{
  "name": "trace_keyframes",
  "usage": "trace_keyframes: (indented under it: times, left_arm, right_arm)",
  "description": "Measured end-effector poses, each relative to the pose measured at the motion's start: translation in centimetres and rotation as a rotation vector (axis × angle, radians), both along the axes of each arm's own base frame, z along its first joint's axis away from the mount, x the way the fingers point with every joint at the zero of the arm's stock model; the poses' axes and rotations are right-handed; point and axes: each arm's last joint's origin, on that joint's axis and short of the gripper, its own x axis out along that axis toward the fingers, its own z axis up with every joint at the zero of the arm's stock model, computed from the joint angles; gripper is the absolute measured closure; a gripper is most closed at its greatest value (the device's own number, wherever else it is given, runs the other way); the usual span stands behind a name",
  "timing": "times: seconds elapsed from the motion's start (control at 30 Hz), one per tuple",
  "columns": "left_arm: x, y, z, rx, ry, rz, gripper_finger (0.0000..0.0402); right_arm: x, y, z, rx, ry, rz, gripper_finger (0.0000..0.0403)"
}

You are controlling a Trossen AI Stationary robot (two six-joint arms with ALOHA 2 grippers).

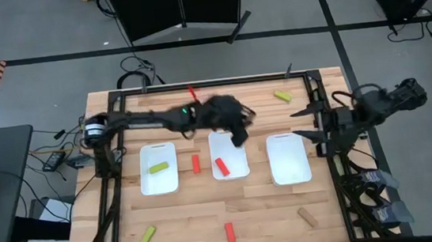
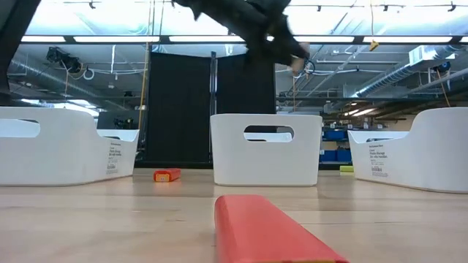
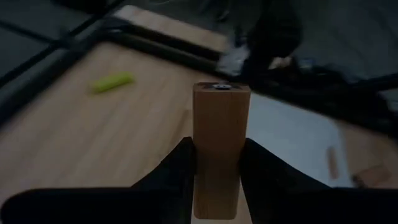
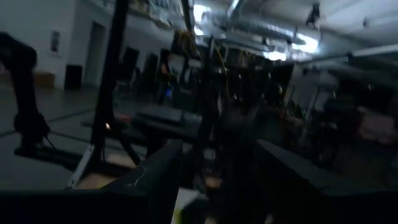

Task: Sort blocks
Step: Put the top left brown block into the right white bin

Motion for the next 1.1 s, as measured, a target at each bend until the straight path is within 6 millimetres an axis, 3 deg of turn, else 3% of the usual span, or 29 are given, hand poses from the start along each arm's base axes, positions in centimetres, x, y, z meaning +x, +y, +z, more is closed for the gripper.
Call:
trace_keyframes:
  times: [0.2, 0.33, 0.77, 0.83, 0.93, 1.1]
  left_arm:
    - [3.6, -1.7, -3.0, -0.064, -0.176, -0.064, 0.0298]
    - [5.8, -2.4, -5.3, -0.082, -0.135, -0.089, 0.0298]
    - [11.1, -4.2, -9.0, -0.127, -0.065, -0.194, 0.0297]
    - [11.5, -4.5, -9.7, -0.137, -0.049, -0.221, 0.0277]
    - [11.6, -4.7, -10.1, -0.136, -0.051, -0.229, 0.0211]
    - [11.2, -4.7, -8.7, -0.100, -0.074, -0.236, 0.0117]
  right_arm:
    - [-0.5, 0.4, 1.1, -0.023, -0.043, 0.036, 0.0193]
    - [-0.4, 0.5, 1.1, -0.025, -0.045, 0.039, 0.0193]
    - [-0.1, 0.6, 0.9, -0.031, -0.032, 0.039, 0.0204]
    - [-0.1, 0.6, 0.9, -0.031, -0.032, 0.039, 0.0203]
    - [-0.1, 0.6, 0.9, -0.031, -0.032, 0.039, 0.0202]
    - [-0.1, 0.6, 0.9, -0.037, -0.032, 0.037, 0.0205]
